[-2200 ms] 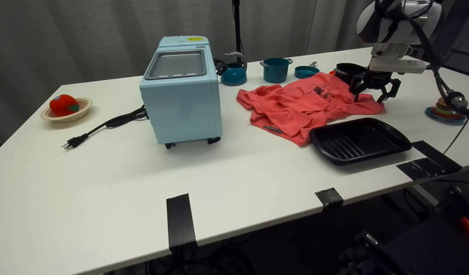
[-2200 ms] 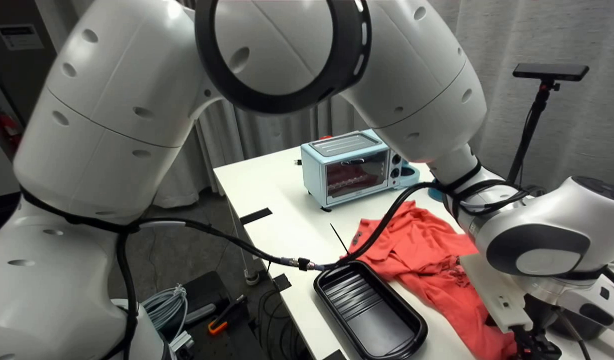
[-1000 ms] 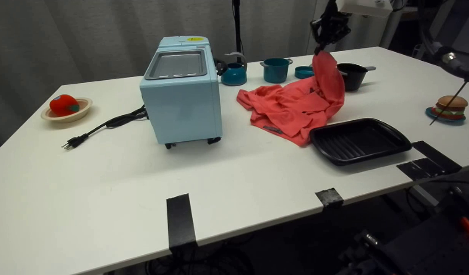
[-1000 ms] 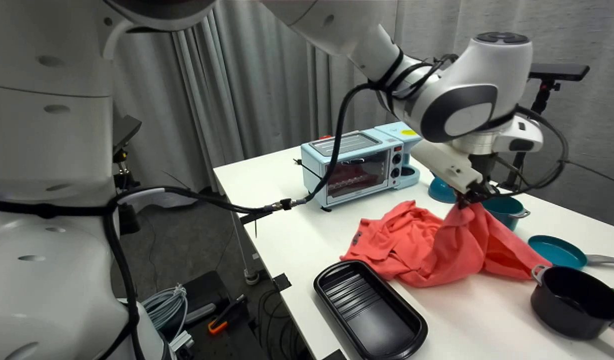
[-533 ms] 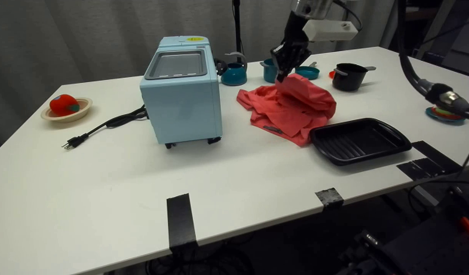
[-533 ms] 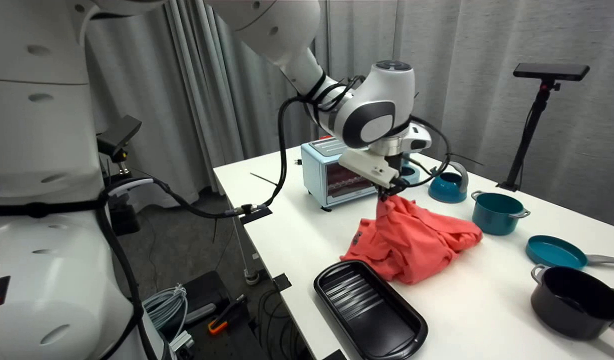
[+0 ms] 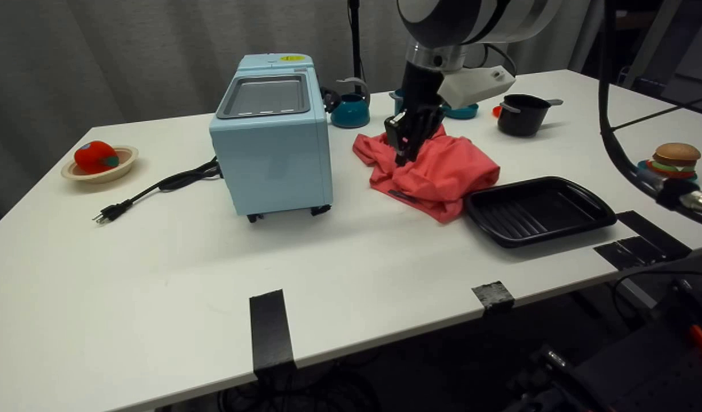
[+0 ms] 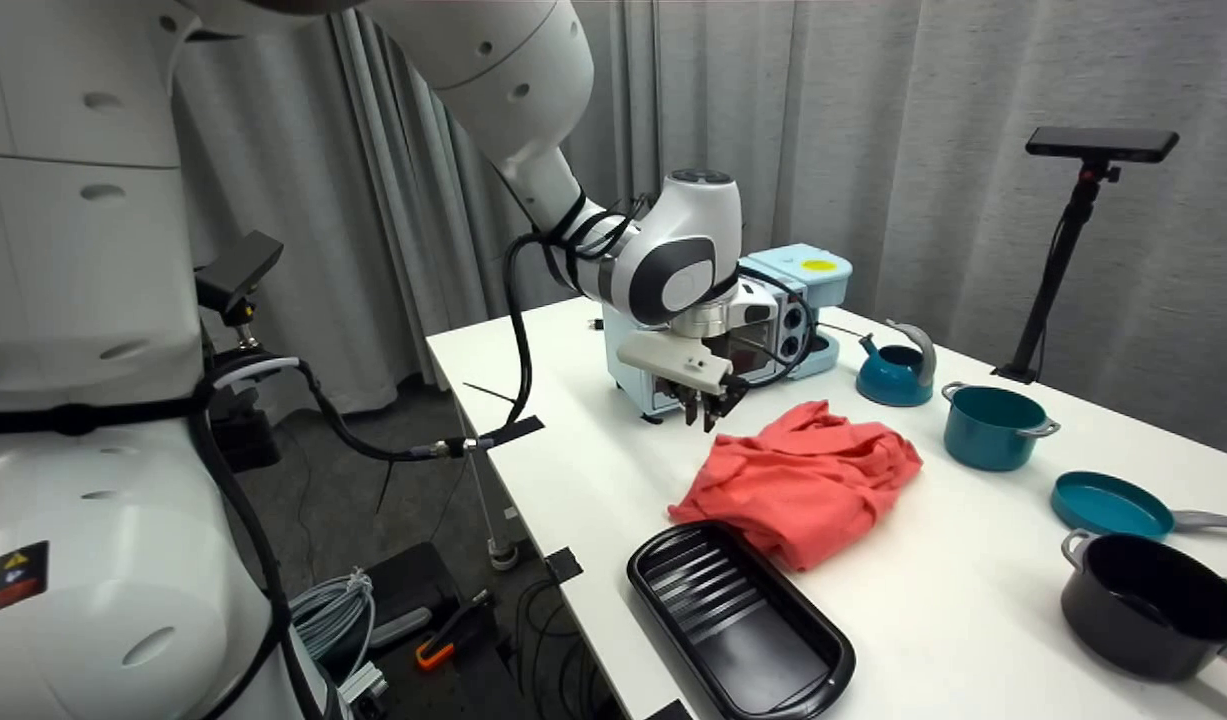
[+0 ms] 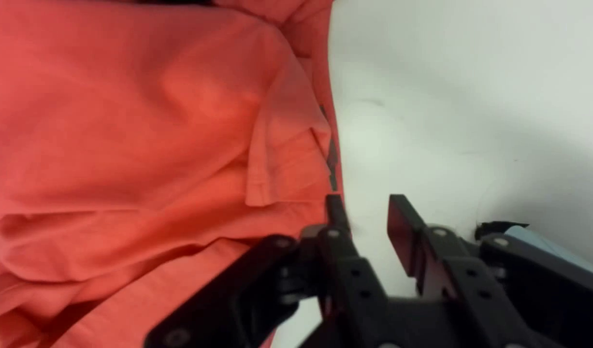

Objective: Fold the sweatshirt twice

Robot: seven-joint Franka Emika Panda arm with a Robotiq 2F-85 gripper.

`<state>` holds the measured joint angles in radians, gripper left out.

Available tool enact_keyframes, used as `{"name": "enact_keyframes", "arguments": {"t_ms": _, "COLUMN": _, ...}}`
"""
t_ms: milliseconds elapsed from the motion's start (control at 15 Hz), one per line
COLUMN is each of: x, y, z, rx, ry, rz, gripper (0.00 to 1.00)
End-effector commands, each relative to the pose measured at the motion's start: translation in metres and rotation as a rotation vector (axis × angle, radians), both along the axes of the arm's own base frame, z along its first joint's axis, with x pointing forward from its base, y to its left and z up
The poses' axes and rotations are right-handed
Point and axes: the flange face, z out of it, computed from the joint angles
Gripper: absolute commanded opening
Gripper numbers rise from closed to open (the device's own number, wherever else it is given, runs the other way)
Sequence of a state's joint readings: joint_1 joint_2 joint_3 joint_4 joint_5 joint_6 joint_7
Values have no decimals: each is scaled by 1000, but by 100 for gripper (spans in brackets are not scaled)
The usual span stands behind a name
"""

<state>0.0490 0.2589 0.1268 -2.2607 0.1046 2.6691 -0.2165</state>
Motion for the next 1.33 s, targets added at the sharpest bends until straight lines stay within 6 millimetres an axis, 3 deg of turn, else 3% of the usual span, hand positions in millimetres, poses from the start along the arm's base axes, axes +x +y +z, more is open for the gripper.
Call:
{"name": "enact_keyframes", "arguments": {"t_ms": 0, "x": 2, "y": -14, "z": 18, "rx": 15, "ry": -27, "rz": -18, "gripper": 61}}
{"name": "enact_keyframes", "arguments": {"t_ms": 333, "x": 33, "y": -75, "z": 70, "rx": 75, "ry": -118, "rz": -178, "gripper": 99}}
{"name": "enact_keyframes", "arguments": {"t_ms": 667, "x": 74, "y": -144, "z": 119, "rx": 186, "ry": -198, "rz": -386, "gripper": 100}}
{"name": "enact_keyframes", "arguments": {"t_ms": 733, "x": 60, "y": -125, "z": 105, "rx": 141, "ry": -193, "rz": -348, "gripper": 100}}
{"name": "enact_keyframes", "arguments": {"t_ms": 933, "x": 69, "y": -145, "z": 120, "rx": 161, "ry": -206, "rz": -389, "gripper": 100}}
{"name": "enact_keyframes", "arguments": {"t_ms": 1133, "x": 69, "y": -143, "z": 117, "rx": 162, "ry": -201, "rz": -386, "gripper": 100}}
{"name": "enact_keyframes", "arguments": {"t_ms": 1267, "x": 83, "y": -154, "z": 109, "rx": 182, "ry": -200, "rz": -423, "gripper": 100}}
